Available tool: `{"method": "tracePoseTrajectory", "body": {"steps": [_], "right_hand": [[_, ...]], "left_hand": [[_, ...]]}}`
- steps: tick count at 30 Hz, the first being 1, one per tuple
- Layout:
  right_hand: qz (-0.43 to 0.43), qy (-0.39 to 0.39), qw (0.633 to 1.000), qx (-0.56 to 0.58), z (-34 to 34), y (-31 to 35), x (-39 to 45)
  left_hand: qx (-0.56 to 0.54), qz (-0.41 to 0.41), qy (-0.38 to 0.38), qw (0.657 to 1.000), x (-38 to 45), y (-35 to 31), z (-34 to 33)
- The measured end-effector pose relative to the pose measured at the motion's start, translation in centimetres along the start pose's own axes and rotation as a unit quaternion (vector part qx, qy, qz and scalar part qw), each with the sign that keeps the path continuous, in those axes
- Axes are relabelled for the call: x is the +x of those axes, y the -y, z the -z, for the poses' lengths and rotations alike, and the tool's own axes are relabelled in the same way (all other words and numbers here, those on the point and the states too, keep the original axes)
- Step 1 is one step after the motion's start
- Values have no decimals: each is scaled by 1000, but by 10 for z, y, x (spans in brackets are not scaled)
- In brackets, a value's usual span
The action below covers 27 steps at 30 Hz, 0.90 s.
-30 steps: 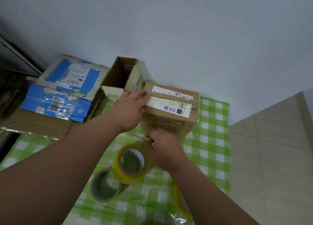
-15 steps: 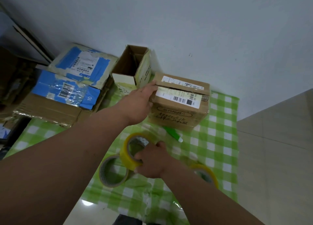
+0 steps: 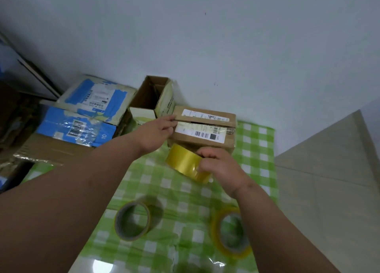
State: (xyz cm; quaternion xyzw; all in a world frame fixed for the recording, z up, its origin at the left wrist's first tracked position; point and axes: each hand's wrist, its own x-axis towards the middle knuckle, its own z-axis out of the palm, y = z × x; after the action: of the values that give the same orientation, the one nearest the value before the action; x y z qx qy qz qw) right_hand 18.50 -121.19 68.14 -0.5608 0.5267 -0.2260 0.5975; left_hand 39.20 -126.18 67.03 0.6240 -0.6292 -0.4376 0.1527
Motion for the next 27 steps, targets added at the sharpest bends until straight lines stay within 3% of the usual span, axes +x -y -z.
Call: {"method": "tracePoseTrajectory", "body": {"steps": [7,11,18,27], "right_hand": [[70,-41,971,225,36,29,1],[76,-47,974,207,43,41,16],[11,-71,981,181,41,41,36],[21,-34,986,161,52,43,47]], "left_hand": [[-166,99,-3,981,-5,0,6],[-171,102,-6,980,-7,-4,11],[-179,105,-26,978,-4,-16,12],[-208,62,-50,975,18,-23,11]]}}
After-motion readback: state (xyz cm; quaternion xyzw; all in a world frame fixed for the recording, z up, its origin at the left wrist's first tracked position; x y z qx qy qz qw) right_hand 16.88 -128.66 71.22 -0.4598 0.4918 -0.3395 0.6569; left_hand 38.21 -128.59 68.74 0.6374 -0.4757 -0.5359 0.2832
